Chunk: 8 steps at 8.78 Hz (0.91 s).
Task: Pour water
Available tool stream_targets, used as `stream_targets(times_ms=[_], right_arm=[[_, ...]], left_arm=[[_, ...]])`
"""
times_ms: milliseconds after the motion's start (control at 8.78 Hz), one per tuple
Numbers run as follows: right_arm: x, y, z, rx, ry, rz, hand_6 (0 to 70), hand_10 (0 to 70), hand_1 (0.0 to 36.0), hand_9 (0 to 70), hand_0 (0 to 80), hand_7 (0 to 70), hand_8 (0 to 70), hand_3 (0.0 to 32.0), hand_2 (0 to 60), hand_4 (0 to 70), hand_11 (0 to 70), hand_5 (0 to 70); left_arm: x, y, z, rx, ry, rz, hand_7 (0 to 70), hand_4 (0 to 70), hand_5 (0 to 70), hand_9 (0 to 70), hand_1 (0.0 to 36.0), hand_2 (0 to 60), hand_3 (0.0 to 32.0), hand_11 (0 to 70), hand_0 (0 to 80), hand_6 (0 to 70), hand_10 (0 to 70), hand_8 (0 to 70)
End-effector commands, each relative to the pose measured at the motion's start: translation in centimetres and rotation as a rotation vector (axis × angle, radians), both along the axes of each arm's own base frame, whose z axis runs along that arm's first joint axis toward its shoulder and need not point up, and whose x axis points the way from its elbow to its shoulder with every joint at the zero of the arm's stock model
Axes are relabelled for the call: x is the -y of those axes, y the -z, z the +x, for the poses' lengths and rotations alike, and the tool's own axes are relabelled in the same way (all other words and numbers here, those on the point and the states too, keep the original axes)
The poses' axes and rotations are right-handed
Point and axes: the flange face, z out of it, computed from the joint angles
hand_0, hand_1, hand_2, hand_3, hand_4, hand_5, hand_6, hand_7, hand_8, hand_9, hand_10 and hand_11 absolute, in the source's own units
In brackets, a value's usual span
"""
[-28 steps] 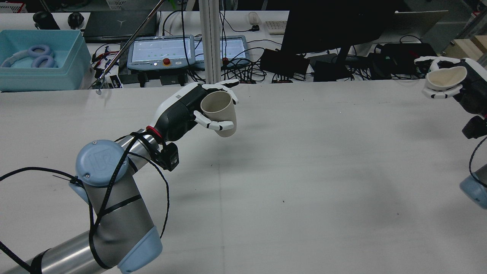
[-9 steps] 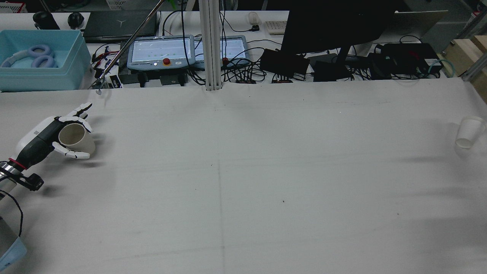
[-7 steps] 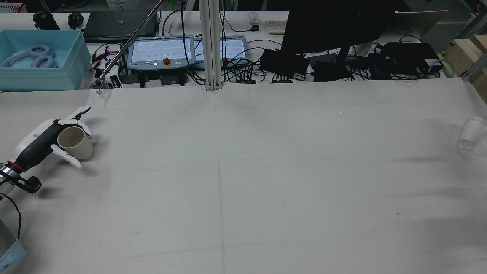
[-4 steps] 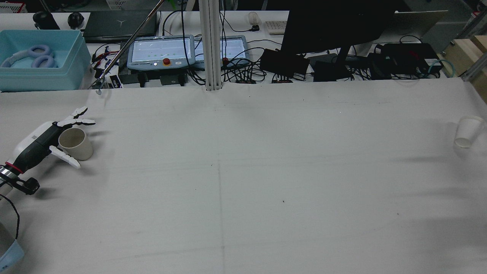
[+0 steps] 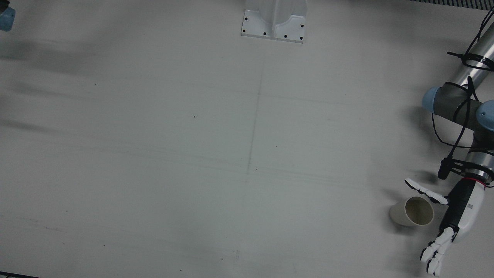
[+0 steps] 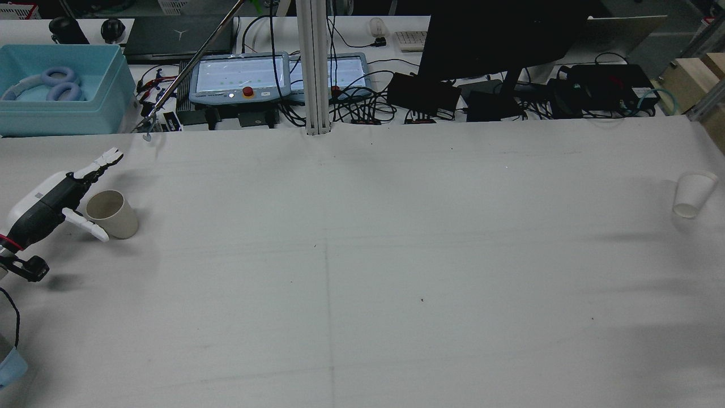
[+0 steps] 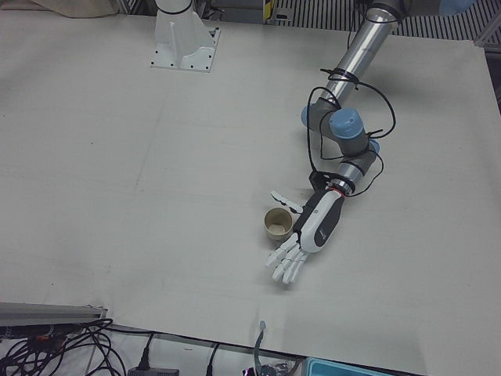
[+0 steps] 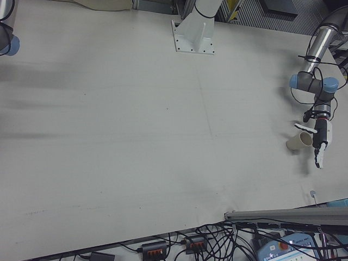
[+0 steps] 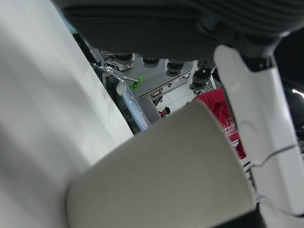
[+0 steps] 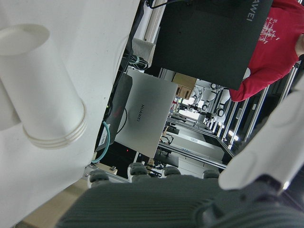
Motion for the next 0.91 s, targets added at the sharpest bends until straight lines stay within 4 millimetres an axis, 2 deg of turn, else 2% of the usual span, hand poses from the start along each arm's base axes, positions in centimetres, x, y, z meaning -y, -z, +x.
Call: stream_targets(times_ms=[0, 114, 228, 342, 456, 570, 684, 797], right_arm=[[1.0, 1.4, -0.1, 0.009, 0.000, 0.033, 0.0, 0.0, 0.0, 0.0, 39.7, 0.0, 4.0, 16.4, 0.0, 0.0, 0.0, 0.0], [1.7, 2.7, 0.4, 0.017, 0.002, 0.062, 0.0, 0.0, 0.0, 0.0, 39.7, 0.0, 3.5, 18.8, 0.0, 0.0, 0.0, 0.0], [2.4, 3.6, 0.7, 0.025, -0.003, 0.082, 0.0, 0.0, 0.0, 0.0, 40.0, 0.0, 3.0, 21.0, 0.0, 0.0, 0.0, 0.0], [3.8, 4.9, 0.3, 0.052, 0.000, 0.108, 0.0, 0.0, 0.0, 0.0, 40.4, 0.0, 2.5, 23.4, 0.0, 0.0, 0.0, 0.0], [6.4, 7.0, -0.1, 0.067, 0.018, 0.151, 0.0, 0.0, 0.0, 0.0, 40.6, 0.0, 2.4, 24.4, 0.0, 0.0, 0.0, 0.0], [9.1, 9.5, 1.2, 0.072, 0.023, 0.195, 0.1, 0.0, 0.0, 0.0, 41.4, 0.0, 2.6, 17.4, 0.0, 0.0, 0.0, 0.0], [11.5, 12.3, 2.1, 0.074, 0.036, 0.246, 1.7, 0.0, 0.0, 0.0, 43.9, 0.0, 1.5, 8.8, 0.0, 1.4, 0.0, 0.0], [12.5, 14.6, 2.0, 0.075, 0.040, 0.292, 3.7, 0.0, 0.4, 0.0, 45.7, 2.7, 1.0, 3.6, 0.0, 8.4, 0.0, 0.0]], left_arm=[[4.7, 0.0, -15.5, 0.028, 0.056, 0.011, 3.8, 12.7, 0.0, 0.0, 6.9, 0.0, 0.0, 0.0, 54.8, 1.3, 0.0, 0.0], [5.3, 0.1, -22.6, 0.034, 0.070, 0.002, 3.5, 9.3, 0.0, 0.0, 7.3, 0.0, 0.0, 0.0, 54.8, 0.5, 0.0, 0.0], [5.2, 0.2, -27.3, -0.002, 0.060, -0.021, 3.6, 8.8, 0.0, 0.0, 7.7, 0.0, 0.0, 0.0, 54.8, 0.5, 0.0, 0.0], [5.1, 0.9, -29.6, -0.065, 0.040, -0.059, 4.0, 9.7, 0.0, 0.0, 6.7, 0.0, 0.0, 0.0, 53.5, 0.8, 0.0, 0.0], [4.7, 0.9, -29.9, -0.116, -0.001, -0.106, 6.0, 14.2, 0.0, 0.0, 6.4, 0.0, 0.0, 0.0, 53.7, 2.3, 0.0, 0.0], [4.4, 1.2, -29.8, -0.172, -0.048, -0.168, 7.5, 17.9, 0.0, 0.1, 5.3, 0.0, 0.0, 0.0, 52.6, 3.9, 0.0, 0.0], [4.4, 3.7, -30.5, -0.192, -0.045, -0.173, 8.6, 19.0, 0.0, 0.3, 4.0, 0.0, 0.0, 0.8, 51.7, 4.9, 0.0, 0.0], [3.9, 6.5, -31.4, -0.223, -0.043, -0.173, 9.0, 20.7, 0.0, 0.4, 2.9, 0.0, 0.0, 0.8, 50.7, 4.9, 0.0, 0.0]])
